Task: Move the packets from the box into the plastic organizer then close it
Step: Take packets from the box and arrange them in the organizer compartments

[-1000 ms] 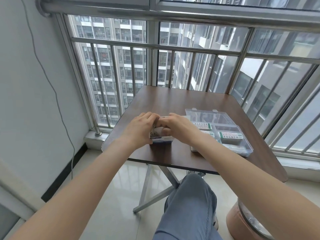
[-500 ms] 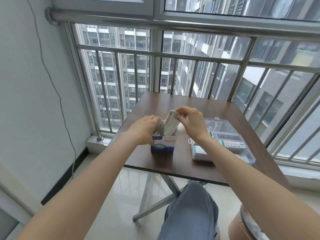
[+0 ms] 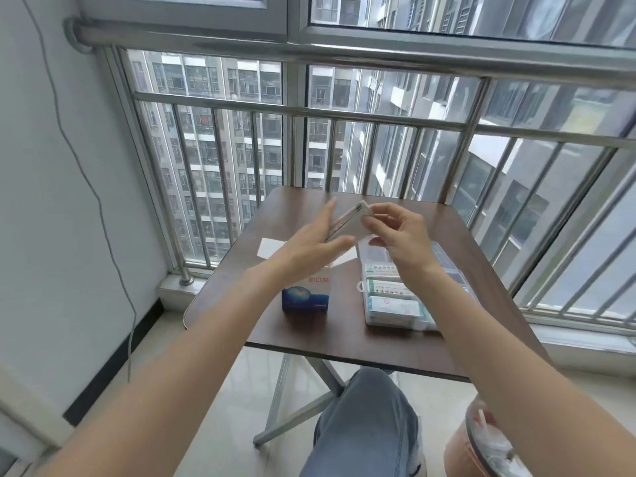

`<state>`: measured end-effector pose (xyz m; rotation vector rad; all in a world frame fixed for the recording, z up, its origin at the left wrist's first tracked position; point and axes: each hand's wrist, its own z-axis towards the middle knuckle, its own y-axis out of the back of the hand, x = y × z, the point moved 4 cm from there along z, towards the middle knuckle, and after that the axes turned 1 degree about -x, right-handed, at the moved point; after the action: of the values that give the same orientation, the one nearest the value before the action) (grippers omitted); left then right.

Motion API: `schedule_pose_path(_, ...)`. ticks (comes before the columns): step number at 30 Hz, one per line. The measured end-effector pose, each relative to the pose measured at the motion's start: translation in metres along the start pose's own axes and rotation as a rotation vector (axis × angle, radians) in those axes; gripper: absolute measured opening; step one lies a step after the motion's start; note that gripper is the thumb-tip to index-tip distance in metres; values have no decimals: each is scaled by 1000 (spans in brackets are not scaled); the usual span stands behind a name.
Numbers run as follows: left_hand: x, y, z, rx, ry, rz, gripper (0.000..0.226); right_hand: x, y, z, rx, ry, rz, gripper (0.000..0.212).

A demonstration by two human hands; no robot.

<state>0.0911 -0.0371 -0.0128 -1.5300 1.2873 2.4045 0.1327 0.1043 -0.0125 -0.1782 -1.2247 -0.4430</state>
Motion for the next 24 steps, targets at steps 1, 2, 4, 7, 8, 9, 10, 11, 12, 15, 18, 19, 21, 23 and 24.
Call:
schedule_pose_path(1,-3,-4,1,22,24,-65,57,0,5,-3,0,-8,25,10)
schedule_pose_path(2,-5,-8,3,35,40,-146,45,0,10,-6,2,-11,39,10)
schedule_pose_path(4,-9,-18,3,95,63,-320,33,-2,20,-12,-9,-13,55,12)
schedule_pose_path(7,-15,-38,4,226,95,-529,27,-3,41,-20,-64,-27,59,13)
schedule_pose_path(8,-15,-43,5,234,97,-568,26,-3,45,-21,-78,-39,65,13)
schedule_pose_path(9,-19,-51,7,235,96,-612,26,-2,54,-23,-95,-52,70,11)
schedule_pose_path(10,-23,-58,10,220,96,-646,24,-2,63,-25,-103,-69,69,10)
schedule_pose_path(11,-26,-66,13,202,92,-676,21,-3,71,-27,-108,-94,62,10)
schedule_pose_path(12,-30,-74,15,181,84,-694,18,-6,81,-29,-109,-127,42,10)
schedule_pose_path(15,-39,-95,25,104,96,-722,20,-15,110,-34,-124,-214,-25,12)
schedule_pose_path(18,-42,-111,37,25,133,-725,25,-19,133,-34,-121,-230,1,15)
schedule_pose_path(19,-43,-116,42,10,147,-726,25,-20,140,-32,-119,-223,16,15)
schedule_pose_path(21,-44,-123,47,-13,157,-733,24,-22,148,-30,-120,-218,10,14)
schedule_pose_path(23,-46,-130,53,-28,157,-747,20,-27,155,-26,-126,-233,-1,14)
schedule_pose_path(24,-46,-133,56,-39,158,-750,18,-30,158,-23,-131,-245,-12,15)
